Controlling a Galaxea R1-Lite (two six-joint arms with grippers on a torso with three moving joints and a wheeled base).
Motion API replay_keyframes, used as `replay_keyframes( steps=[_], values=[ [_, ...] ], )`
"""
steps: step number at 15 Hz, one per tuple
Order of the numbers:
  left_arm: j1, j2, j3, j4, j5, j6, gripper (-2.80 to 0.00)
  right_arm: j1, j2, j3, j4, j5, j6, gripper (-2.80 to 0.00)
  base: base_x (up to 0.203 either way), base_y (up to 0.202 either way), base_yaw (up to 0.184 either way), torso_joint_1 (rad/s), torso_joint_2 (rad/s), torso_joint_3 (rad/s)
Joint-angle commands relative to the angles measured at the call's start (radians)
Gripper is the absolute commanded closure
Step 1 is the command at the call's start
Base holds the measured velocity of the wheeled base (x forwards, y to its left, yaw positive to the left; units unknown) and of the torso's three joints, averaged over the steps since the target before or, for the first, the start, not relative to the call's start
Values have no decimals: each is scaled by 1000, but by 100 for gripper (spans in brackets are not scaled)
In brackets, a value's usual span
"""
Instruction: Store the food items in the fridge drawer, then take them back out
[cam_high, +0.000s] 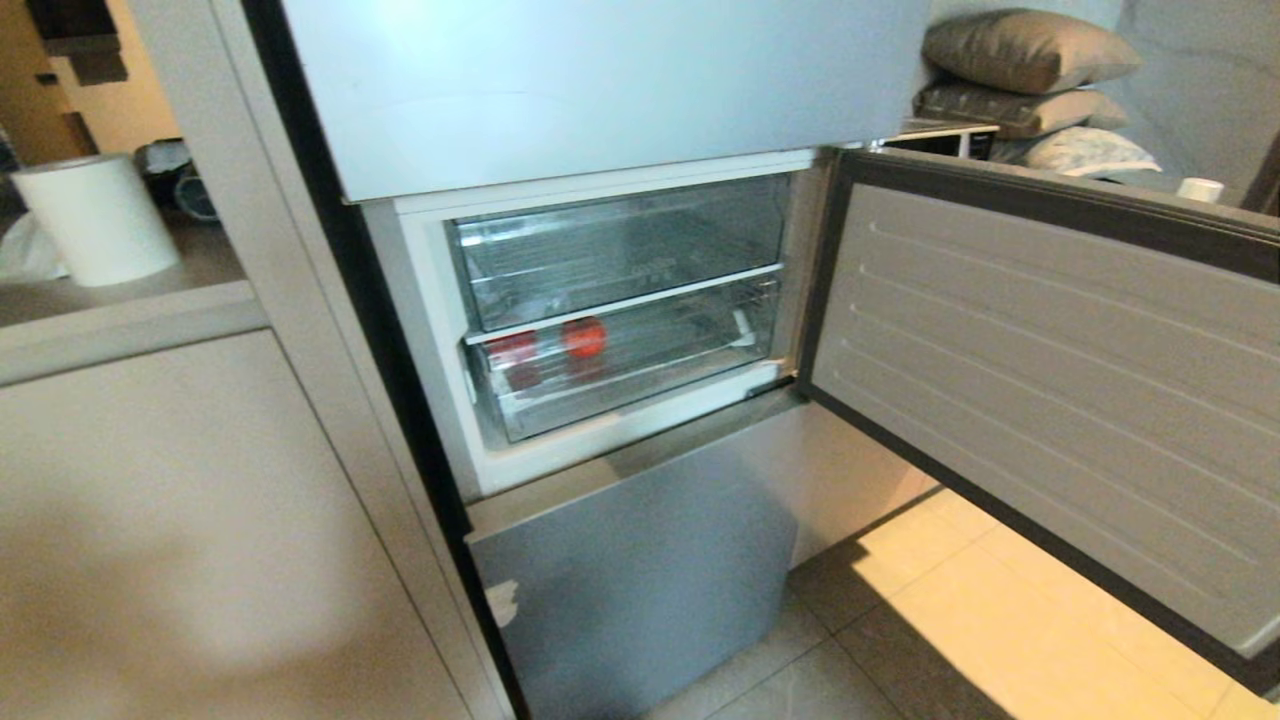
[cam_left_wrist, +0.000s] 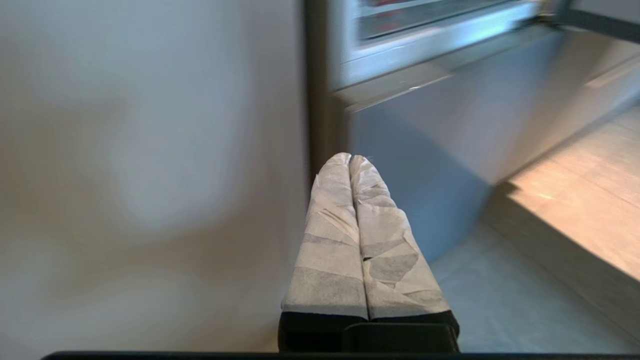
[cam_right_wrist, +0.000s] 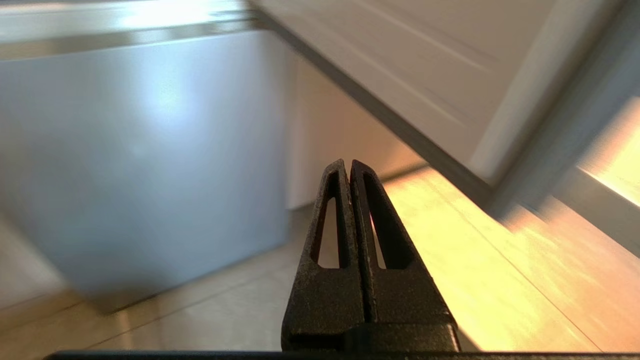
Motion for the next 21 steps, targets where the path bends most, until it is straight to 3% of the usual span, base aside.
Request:
replay_keyframes(
  steps=[1, 8, 21],
  values=[
    [0, 0, 2, 0, 0, 0, 0, 0, 2, 0, 0, 0, -1, 0, -1, 8, -175, 0, 2, 7],
    [0, 0, 2, 0, 0, 0, 0, 0, 0, -2, -1, 0, 43, 0, -1, 8, -156, 3, 3, 0],
    [0, 0, 2, 0, 0, 0, 0, 0, 1, -2, -1, -2, 67, 0, 0, 0, 0, 0, 0, 0]
  ],
)
